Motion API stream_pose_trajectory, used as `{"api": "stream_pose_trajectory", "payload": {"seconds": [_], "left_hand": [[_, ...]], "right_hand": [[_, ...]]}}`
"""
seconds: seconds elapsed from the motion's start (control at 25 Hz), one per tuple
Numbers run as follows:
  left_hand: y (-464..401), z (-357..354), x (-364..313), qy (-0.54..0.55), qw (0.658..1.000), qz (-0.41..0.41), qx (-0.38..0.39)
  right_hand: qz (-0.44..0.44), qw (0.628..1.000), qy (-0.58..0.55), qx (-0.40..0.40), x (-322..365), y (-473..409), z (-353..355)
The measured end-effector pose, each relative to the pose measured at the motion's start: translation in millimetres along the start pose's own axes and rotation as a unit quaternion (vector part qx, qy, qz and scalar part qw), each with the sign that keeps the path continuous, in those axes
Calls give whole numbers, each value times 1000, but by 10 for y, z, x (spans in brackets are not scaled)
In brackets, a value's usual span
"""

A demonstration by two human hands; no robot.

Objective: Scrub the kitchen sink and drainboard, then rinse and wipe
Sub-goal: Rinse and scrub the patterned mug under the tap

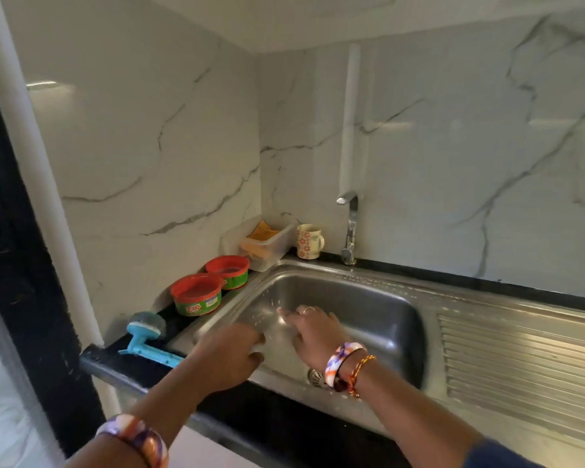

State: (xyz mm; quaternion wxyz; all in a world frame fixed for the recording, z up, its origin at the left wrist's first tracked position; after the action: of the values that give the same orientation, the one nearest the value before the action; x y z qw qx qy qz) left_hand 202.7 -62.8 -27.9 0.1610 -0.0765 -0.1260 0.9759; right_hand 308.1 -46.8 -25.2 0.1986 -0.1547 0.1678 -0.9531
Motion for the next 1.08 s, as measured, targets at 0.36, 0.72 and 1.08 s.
{"api": "stream_pose_trajectory", "payload": {"seconds": [0.36,0.72,1.08], "left_hand": [[-544,-488,-1266,40,990,-122,61],[-1407,-811,-992,33,981,-162,97],[-2548,-881,56,13,993,-103,62]], "right_hand": [[-150,987,25,-50,-1257,759,642],[-225,973,47,5,-1928,202,251],[-248,963,-88,-52,-2043,-1350,-331]]}}
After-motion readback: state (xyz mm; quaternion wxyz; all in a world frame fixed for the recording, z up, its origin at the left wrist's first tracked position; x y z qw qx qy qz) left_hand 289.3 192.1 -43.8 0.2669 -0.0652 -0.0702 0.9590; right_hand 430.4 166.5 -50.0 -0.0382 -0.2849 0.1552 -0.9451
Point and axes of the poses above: each hand's wrist, its own y-axis away from the middle knuckle, its own z-axis out of the back of the hand, x = y × z, the point moved 9 cm from there along -y, towards the middle knuckle, and after that the axes turned 12 degrees about -x, right-handed, at the moved point
